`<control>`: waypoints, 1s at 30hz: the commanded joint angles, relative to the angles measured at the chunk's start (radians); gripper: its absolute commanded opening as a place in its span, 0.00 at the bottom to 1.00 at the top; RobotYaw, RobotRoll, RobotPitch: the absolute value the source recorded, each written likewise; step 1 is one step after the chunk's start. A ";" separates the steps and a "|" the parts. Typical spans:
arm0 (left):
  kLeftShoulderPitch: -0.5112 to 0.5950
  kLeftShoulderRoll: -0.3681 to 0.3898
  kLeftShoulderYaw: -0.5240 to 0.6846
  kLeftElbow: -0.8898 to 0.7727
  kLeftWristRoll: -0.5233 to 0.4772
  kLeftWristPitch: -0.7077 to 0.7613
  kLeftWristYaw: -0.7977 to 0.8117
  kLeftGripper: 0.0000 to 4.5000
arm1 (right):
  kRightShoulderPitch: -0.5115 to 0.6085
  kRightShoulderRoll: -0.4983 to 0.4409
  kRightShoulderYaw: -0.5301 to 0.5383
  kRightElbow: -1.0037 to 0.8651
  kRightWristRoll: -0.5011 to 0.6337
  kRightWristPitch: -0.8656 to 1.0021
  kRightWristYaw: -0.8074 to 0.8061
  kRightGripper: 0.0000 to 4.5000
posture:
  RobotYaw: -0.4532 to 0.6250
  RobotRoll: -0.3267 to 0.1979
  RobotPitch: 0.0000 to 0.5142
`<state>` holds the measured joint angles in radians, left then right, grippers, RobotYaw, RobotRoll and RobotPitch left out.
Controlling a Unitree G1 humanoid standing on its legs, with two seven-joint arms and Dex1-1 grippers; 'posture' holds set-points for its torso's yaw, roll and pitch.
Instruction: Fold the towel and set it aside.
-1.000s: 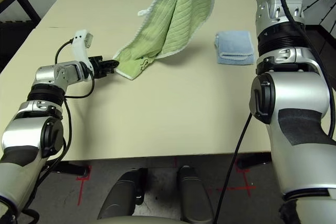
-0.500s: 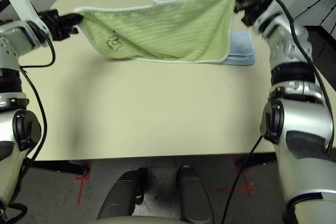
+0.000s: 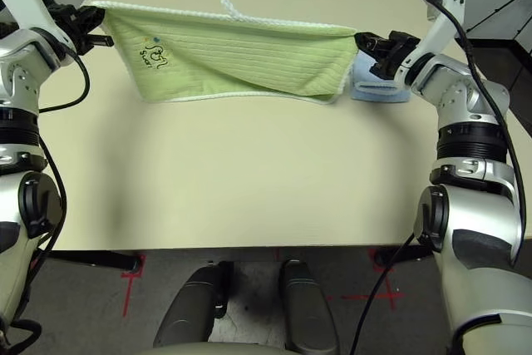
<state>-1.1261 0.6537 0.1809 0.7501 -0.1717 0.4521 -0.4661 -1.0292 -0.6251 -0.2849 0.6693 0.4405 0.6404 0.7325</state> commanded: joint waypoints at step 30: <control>-0.238 0.003 -0.210 0.501 0.206 -0.393 -0.253 0.00 | -0.237 -0.017 0.195 0.498 -0.334 -0.857 0.079 0.00 | 0.50 0.62 0.49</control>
<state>-1.3987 0.6483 0.0150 1.2368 -0.0061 0.0105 -0.5712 -1.3081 -0.6204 -0.1119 1.1742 0.1165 -0.2341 0.6934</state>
